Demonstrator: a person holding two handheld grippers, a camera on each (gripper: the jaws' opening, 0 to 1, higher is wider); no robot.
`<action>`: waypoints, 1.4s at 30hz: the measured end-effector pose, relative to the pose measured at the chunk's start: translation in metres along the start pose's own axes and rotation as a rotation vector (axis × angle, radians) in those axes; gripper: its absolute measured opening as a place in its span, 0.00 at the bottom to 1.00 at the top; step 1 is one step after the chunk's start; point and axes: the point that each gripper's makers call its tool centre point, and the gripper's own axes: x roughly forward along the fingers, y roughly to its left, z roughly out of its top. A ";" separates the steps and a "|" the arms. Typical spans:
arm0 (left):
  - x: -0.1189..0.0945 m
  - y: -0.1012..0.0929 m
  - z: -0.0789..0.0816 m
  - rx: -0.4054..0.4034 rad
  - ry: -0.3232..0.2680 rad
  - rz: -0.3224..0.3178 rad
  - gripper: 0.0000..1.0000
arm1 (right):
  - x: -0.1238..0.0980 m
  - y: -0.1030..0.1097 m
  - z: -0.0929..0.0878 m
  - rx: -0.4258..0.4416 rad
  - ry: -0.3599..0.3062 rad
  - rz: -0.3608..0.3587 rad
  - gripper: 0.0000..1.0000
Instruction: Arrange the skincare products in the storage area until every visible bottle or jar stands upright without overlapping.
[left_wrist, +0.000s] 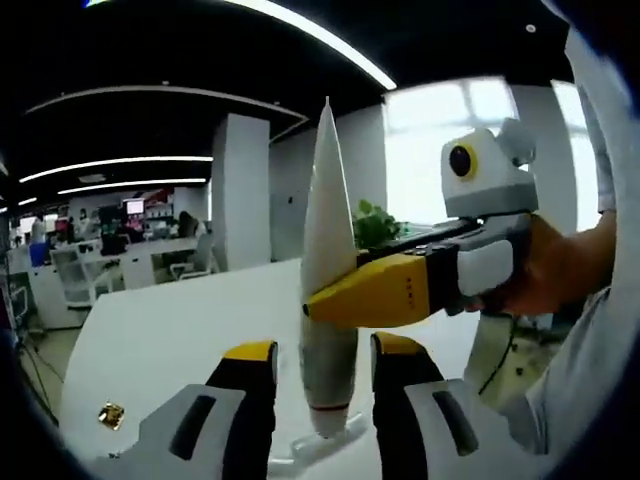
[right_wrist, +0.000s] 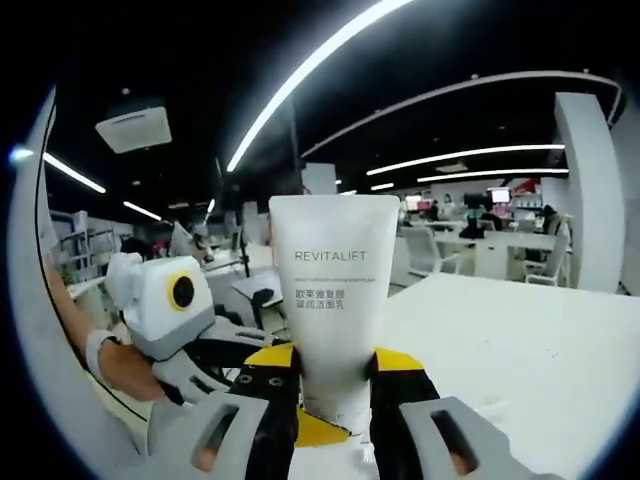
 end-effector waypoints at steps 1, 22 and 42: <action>0.000 0.002 0.001 -0.002 0.003 0.014 0.21 | 0.000 0.002 0.000 0.001 0.001 0.001 0.19; 0.007 -0.017 -0.010 -0.129 0.075 -0.220 0.13 | -0.017 -0.013 0.011 0.050 -0.071 0.075 0.29; -0.022 -0.053 -0.057 0.051 0.272 -0.504 0.13 | -0.053 0.003 0.001 -0.427 0.281 0.457 0.27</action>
